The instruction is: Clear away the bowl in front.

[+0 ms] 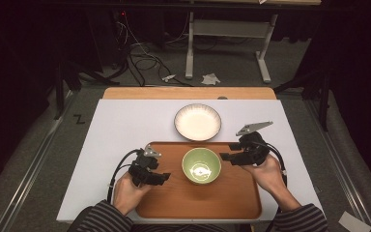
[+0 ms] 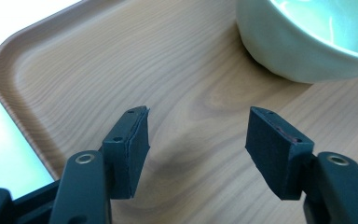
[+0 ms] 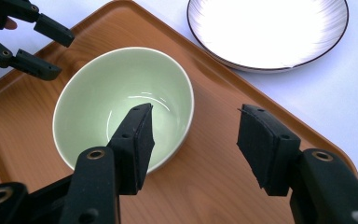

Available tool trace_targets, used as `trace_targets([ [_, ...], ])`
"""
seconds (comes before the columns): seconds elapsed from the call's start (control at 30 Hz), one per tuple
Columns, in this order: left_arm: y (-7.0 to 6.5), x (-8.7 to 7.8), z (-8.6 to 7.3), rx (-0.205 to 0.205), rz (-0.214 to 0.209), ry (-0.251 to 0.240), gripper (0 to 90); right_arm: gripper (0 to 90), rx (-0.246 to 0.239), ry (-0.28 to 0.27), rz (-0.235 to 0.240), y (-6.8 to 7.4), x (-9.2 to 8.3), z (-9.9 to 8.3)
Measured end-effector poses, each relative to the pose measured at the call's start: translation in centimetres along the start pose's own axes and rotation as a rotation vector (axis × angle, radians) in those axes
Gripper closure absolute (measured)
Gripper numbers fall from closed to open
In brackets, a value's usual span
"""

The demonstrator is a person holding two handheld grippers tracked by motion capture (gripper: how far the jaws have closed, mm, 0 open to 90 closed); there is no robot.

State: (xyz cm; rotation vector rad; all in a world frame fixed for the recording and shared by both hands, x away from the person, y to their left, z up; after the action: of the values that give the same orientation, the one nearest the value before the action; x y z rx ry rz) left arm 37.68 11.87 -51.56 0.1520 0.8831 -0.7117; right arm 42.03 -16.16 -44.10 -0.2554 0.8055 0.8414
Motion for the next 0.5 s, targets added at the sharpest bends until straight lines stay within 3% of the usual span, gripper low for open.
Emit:
trace_targets([
  [0.5,-0.1,0.1,0.1,-0.004,-0.003,0.003,39.0,47.2,0.032,-0.019,-0.007,-0.7,-1.7,-2.5],
])
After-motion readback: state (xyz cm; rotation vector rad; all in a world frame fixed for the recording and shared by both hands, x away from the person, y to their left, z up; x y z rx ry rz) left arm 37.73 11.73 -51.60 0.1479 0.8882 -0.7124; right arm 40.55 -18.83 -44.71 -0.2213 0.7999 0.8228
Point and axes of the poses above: each handheld gripper's, and its own axes: x roughly forward along the jaws, z roughly out of its top, y roughly to its left, the point moved 5 cm from there along x, roughly forward along the jaws, and after that the axes turned 3 degrees about -y, right-handed, at the moved point
